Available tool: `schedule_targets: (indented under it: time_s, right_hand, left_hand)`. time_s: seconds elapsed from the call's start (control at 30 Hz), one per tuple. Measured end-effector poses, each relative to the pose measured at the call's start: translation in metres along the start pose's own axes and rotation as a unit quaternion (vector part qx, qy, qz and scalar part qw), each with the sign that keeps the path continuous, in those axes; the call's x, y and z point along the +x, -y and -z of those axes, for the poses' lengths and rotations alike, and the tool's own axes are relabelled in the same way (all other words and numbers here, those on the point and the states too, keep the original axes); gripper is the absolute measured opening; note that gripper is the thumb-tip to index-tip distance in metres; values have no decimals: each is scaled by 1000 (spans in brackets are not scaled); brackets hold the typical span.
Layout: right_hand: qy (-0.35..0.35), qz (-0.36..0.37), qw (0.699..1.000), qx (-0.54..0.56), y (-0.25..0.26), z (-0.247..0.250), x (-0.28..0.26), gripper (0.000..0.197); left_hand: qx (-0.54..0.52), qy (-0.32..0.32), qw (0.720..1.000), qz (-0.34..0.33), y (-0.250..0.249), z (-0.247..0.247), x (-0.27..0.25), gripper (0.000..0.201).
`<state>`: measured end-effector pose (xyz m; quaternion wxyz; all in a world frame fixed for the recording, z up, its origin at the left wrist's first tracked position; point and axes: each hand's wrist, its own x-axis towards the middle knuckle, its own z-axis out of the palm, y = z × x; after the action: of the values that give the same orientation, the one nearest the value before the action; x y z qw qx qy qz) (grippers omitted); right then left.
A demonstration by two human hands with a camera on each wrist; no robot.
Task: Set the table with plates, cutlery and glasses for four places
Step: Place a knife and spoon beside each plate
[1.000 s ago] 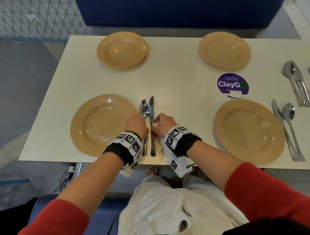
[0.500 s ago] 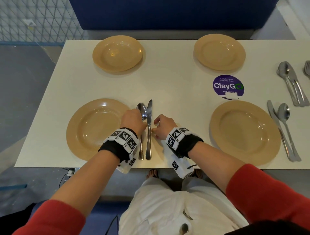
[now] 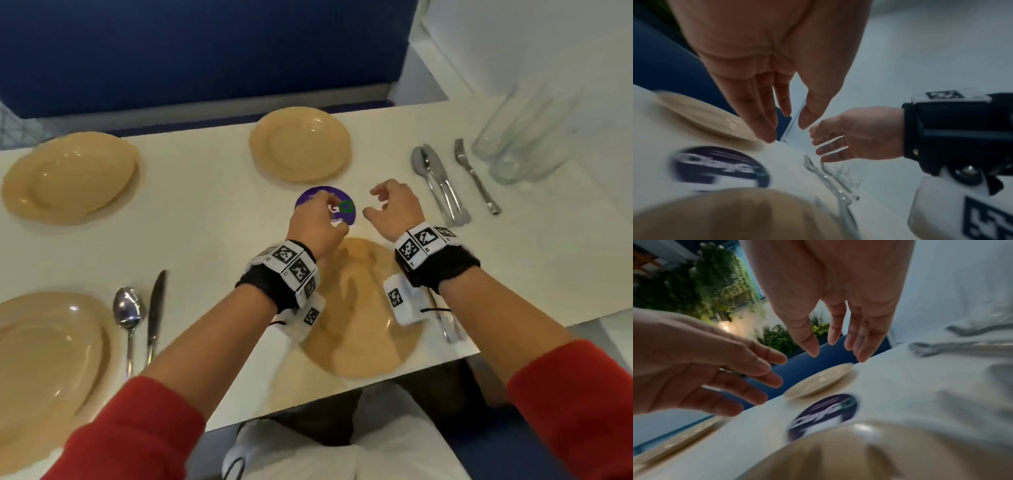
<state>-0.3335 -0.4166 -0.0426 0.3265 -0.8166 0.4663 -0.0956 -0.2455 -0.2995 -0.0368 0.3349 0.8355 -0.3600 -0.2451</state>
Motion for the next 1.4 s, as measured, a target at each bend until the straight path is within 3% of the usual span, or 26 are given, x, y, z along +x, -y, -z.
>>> schedule_targets:
  time_s: [0.1, 0.23, 0.33, 0.43, 0.53, 0.6, 0.63, 0.73, 1.03, 1.13, 1.27, 1.4]
  right_hand:
    - [-32, -33, 999, -19, -66, 61, 45, 38]
    - [5, -91, 993, -70, -134, 106, 88, 39]
    - [16, -113, 991, -75, -163, 117, 118, 33]
    - [52, -109, 990, -71, -174, 113, 136, 31]
    - [92, -93, 990, -58, -174, 103, 145, 31]
    - [94, -84, 990, -58, -173, 97, 148, 29]
    - [89, -78, 991, -65, -173, 97, 150, 28]
    - [102, -66, 987, -102, -172, 98, 154, 27]
    - [162, -56, 959, -227, -163, 98, 164, 43]
    - [154, -53, 959, -233, -164, 100, 167, 42]
    - [127, -78, 961, -234, -165, 107, 165, 38]
    - [78, -69, 983, -153, -149, 117, 154, 23]
  left_hand:
    - [-3, 45, 999, 6, -60, -63, 44, 44]
    - [22, 72, 995, 67, -113, -127, 92, 33]
    - [51, 87, 990, 104, -133, -159, 123, 16]
    - [82, 89, 981, 151, -139, -182, 147, 35]
    - [82, 73, 977, 183, -137, -197, 161, 17]
    - [98, 60, 975, 189, -136, -202, 166, 22]
    - [101, 60, 975, 187, -136, -204, 169, 10]
    - [91, 67, 972, 206, -133, -205, 179, 31]
    - [49, 79, 970, 223, -128, -201, 180, 34]
    - [22, 106, 971, 213, -123, -198, 181, 21]
    - [-32, 120, 969, 213, -116, -190, 176, 22]
    - [-113, 133, 966, 189, -112, -160, 170, 17]
